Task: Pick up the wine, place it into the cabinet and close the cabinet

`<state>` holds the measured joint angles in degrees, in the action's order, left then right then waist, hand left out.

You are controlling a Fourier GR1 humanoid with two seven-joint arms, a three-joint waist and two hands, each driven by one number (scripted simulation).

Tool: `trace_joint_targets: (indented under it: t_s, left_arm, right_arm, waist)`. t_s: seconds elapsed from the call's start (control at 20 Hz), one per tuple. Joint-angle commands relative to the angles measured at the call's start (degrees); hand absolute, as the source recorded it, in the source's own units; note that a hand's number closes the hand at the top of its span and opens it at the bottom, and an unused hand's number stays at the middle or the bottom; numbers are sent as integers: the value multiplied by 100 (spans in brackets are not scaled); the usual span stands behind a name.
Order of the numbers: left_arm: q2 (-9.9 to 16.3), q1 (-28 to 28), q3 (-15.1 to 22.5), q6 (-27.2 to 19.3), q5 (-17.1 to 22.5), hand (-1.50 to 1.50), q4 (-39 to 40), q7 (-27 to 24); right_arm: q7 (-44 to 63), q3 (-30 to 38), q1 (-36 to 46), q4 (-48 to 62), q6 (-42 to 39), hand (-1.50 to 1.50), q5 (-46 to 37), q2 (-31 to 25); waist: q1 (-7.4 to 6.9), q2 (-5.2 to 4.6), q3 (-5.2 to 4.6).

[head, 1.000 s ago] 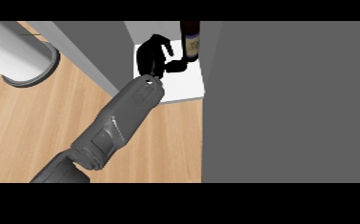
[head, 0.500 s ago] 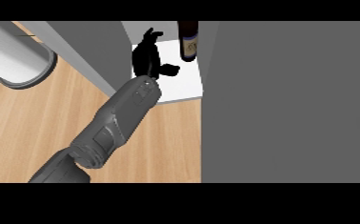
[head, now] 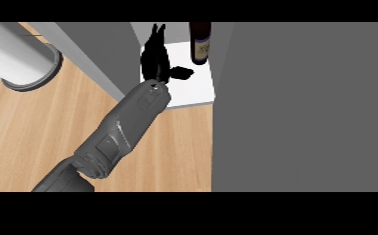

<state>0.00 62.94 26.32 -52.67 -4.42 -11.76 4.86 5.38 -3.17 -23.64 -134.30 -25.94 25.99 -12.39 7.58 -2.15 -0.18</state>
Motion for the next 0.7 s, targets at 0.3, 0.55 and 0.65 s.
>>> trace_joint_targets:
  t_s: [0.3,0.55,0.65]
  left_arm:
    - [0,-299,-569,-78,781,-150,-854,-1207]
    - [0,-445,-783,39,1206,-150,-1178,-1743]
    - [0,-704,-944,-196,1450,-150,-1449,-2213]
  right_arm:
    - [204,-22,-94,-468,97,-150,316,-73]
    - [471,-192,-361,-1023,390,-150,278,-24]
    - [338,-190,-430,-856,286,-150,146,-45]
  waist:
    - [-56,36,-3]
    - [-232,117,-3]
    - [-253,120,-2]
